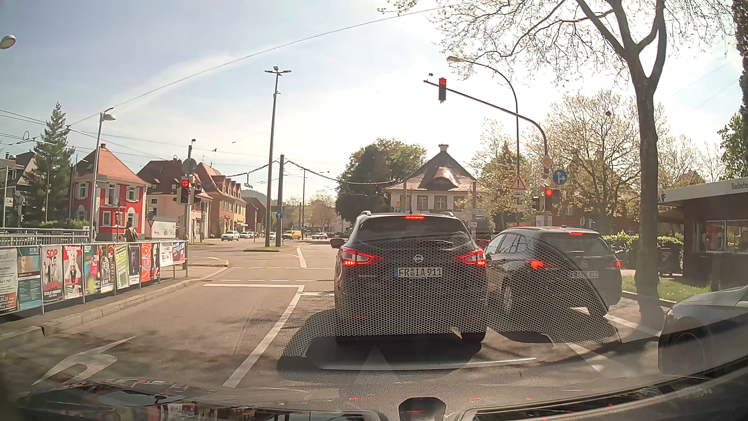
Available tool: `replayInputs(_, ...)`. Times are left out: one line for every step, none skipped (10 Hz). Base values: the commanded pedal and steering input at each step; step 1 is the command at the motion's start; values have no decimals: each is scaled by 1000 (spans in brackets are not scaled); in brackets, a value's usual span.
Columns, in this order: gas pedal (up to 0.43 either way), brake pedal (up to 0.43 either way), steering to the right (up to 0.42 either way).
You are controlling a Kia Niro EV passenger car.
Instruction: Follow the waypoints while adhering to traffic rules and regulations
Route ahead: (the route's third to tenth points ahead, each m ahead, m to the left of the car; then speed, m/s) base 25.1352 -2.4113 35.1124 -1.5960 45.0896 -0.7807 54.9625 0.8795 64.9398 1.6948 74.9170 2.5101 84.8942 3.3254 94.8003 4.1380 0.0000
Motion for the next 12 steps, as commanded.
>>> replayInputs(0,226,-38)
replayInputs(0,226,-38)
replayInputs(0,226,-38)
replayInputs(0,226,-38)
replayInputs(0,226,-38)
replayInputs(0,226,-38)
replayInputs(0,220,-38)
replayInputs(0,220,-38)
replayInputs(0,226,-38)
replayInputs(0,226,-38)
replayInputs(0,226,-38)
replayInputs(0,226,-38)
